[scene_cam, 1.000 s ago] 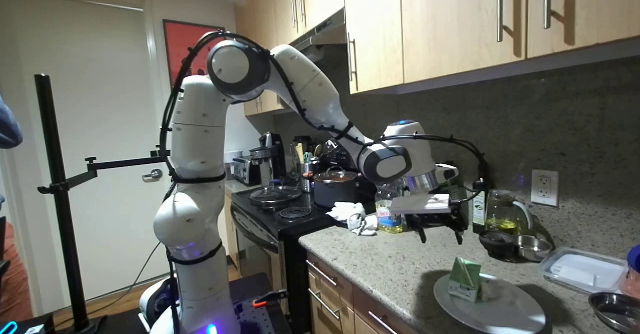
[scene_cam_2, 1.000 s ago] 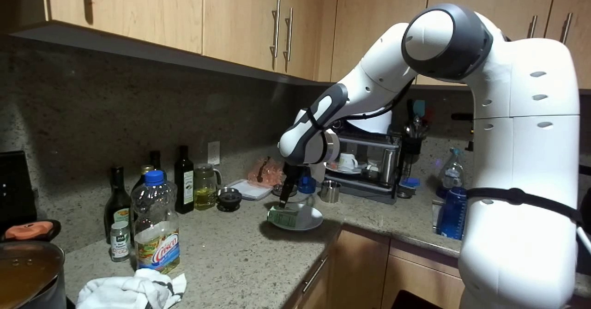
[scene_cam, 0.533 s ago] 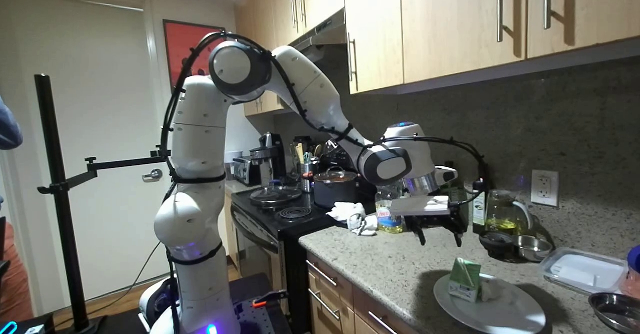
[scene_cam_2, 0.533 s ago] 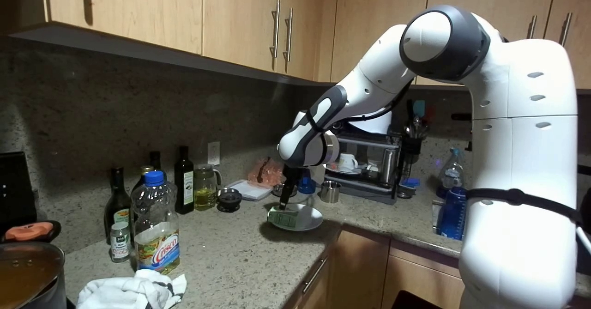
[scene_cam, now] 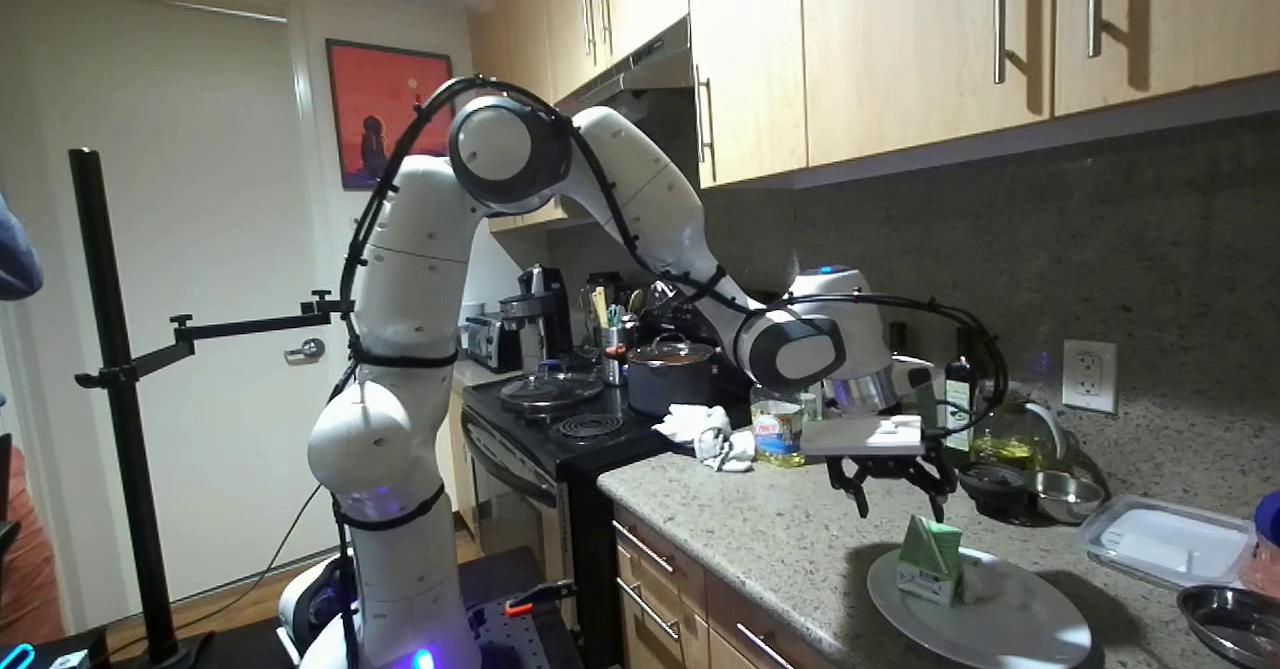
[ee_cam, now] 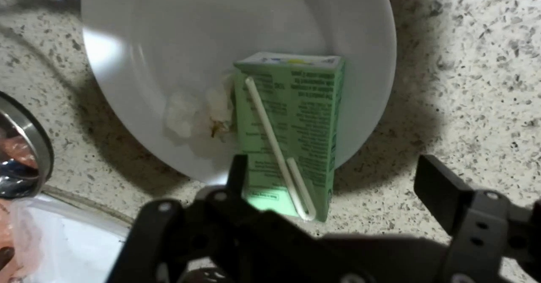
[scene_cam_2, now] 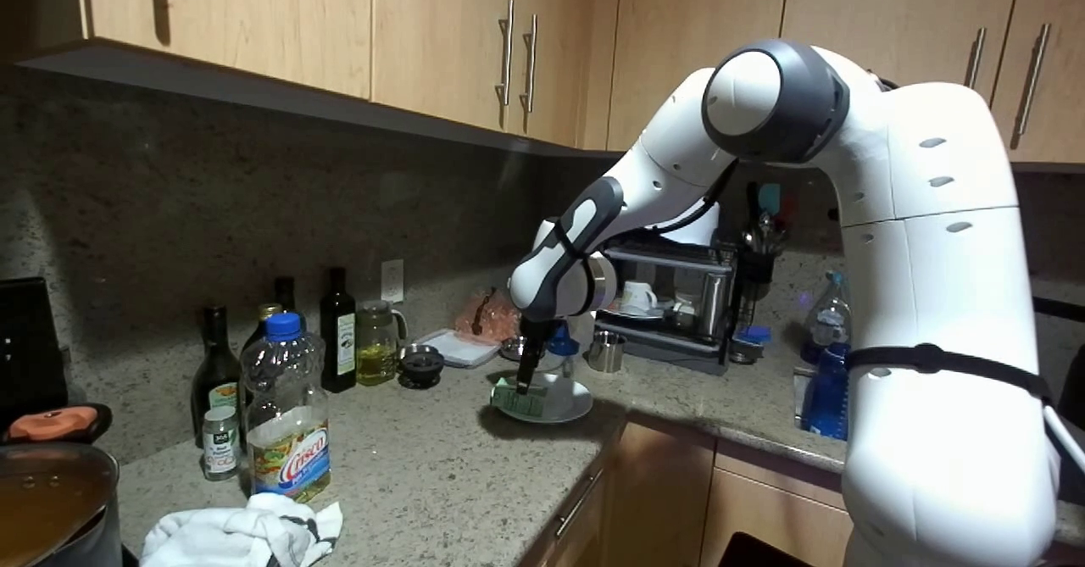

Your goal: Pick the green box from the plate and put it on the counter

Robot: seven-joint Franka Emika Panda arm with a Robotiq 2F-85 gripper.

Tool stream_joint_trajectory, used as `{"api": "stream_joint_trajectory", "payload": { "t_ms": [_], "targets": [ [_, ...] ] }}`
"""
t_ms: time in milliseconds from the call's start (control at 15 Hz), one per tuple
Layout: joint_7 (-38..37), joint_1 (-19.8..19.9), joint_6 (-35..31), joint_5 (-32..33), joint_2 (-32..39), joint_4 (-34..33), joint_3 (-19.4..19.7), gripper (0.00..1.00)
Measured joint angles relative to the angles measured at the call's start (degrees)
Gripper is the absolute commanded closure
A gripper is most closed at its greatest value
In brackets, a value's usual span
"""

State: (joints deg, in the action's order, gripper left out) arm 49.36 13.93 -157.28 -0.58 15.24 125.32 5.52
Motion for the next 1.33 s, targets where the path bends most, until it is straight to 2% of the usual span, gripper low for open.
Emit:
{"api": "stream_joint_trajectory", "payload": {
  "t_ms": [667,1200,1267,1333],
  "targets": [
    [0.1,1.4,-0.1,2.3,11.1,-11.4,-1.0,0.00],
    [0.1,2.9,2.0,2.3,15.2,-15.1,-3.8,0.00],
    [0.1,3.0,2.3,2.3,15.4,-15.3,-4.0,0.06],
    [0.1,3.3,2.6,2.3,15.5,-15.6,-4.3,0.17]
  ]
}}
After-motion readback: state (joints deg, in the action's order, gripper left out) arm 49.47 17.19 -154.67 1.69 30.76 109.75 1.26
